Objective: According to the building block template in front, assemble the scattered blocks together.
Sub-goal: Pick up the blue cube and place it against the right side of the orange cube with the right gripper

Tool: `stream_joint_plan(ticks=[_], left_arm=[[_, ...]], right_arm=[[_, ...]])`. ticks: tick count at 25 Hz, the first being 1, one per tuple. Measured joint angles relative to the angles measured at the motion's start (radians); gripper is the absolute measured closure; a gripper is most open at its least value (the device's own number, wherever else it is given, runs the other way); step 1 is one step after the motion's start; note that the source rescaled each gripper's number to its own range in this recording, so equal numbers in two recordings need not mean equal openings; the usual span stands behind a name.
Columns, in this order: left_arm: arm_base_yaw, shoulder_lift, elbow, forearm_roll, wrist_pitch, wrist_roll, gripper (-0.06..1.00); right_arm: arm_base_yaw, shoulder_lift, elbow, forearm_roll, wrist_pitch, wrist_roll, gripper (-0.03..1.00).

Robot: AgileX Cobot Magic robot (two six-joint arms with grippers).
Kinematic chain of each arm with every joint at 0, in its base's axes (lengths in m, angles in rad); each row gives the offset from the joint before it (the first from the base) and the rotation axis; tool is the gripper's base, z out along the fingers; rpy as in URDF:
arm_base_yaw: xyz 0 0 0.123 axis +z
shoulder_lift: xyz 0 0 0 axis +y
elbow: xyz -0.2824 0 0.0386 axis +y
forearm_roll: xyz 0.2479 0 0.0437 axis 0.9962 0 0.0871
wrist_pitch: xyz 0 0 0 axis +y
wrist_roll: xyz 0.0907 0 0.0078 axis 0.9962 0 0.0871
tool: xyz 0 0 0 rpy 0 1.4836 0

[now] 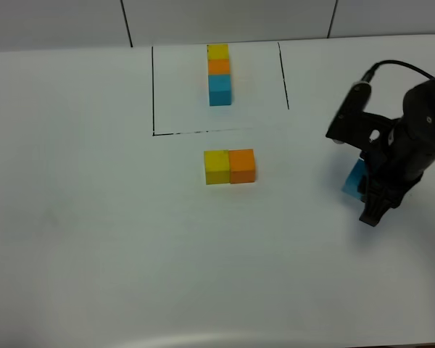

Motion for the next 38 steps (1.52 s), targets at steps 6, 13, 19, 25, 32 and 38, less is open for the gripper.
stream_joint_plan(ticks=[6,13,19,25,32,38], left_arm=[[0.0,0.0,0.0,0.0,0.0,-0.001,0.59],[0.0,0.0,0.0,0.0,0.0,-0.001,0.59],[0.0,0.0,0.0,0.0,0.0,-0.001,0.59],[0.0,0.0,0.0,0.0,0.0,-0.001,0.59],[0.0,0.0,0.0,0.0,0.0,-0.001,0.59],[0.0,0.0,0.0,0.0,0.0,-0.001,0.59]], right_arm=[[0.056,0.15,-0.208,-0.02,0.134,-0.188,0.96],[0.095,0.297,-0.364,-0.027,0.191,-0.328,0.96],[0.109,0.353,-0.438,0.001,0.187,-0.388,0.96],[0.109,0.383,-0.469,0.029,0.178,-0.453,0.96],[0.109,0.434,-0.521,0.046,0.186,-0.463,0.96],[0.109,0.454,-0.532,0.076,0.182,-0.486,0.96]])
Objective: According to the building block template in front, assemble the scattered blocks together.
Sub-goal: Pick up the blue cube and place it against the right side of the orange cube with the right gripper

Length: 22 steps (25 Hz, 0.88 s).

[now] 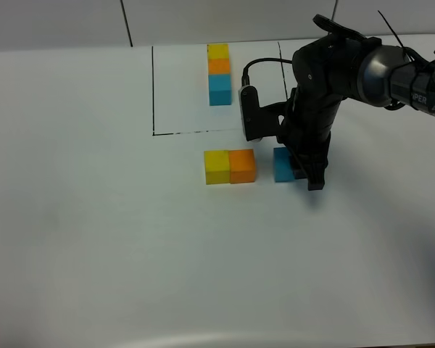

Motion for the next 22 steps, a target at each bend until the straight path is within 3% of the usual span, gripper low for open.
stream_joint_plan(ticks=[10,22], left_arm=[[0.0,0.0,0.0,0.0,0.0,0.0,0.59],[0.0,0.0,0.0,0.0,0.0,0.001,0.59]], right_arm=[[0.0,0.009,0.0,0.04,-0.071,-0.022,0.96],[0.0,0.035,-0.002,0.051,-0.078,-0.03,0.96]])
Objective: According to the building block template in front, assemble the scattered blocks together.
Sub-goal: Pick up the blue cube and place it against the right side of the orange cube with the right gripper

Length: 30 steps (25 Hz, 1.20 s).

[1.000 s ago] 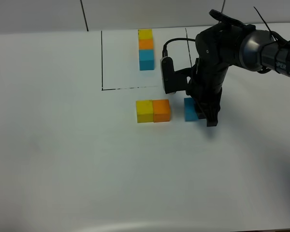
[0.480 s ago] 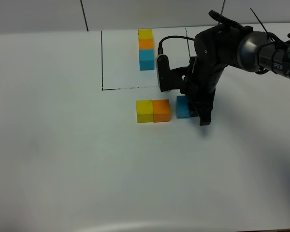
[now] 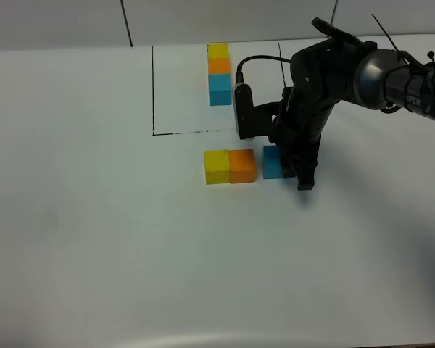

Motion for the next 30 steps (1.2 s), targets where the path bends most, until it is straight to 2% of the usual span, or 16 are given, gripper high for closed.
stream_joint_plan(ticks=[10,17,30], left_arm=[[0.0,0.0,0.0,0.0,0.0,0.0,0.59],[0.0,0.0,0.0,0.0,0.0,0.0,0.59],[0.0,0.0,0.0,0.0,0.0,0.0,0.59]], right_arm=[[0.0,0.015,-0.01,0.012,-0.002,-0.019,0.95],[0.0,0.02,-0.01,0.103,-0.02,-0.045,0.95],[0.0,0.022,-0.01,0.108,-0.023,-0.048,0.96]])
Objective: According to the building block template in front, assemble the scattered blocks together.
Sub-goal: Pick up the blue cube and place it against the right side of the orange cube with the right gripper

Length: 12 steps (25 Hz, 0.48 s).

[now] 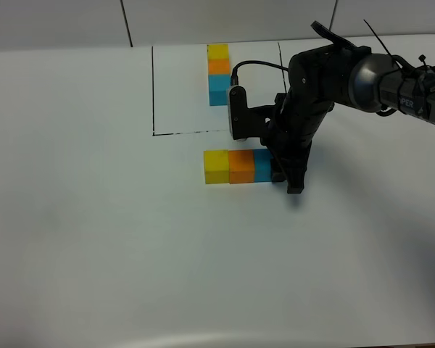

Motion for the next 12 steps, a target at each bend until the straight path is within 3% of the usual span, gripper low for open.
stream_joint_plan(ticks=[12], left_arm=[[0.0,0.0,0.0,0.0,0.0,0.0,0.59]], right_arm=[[0.0,0.0,0.0,-0.004,0.001,0.0,0.94]])
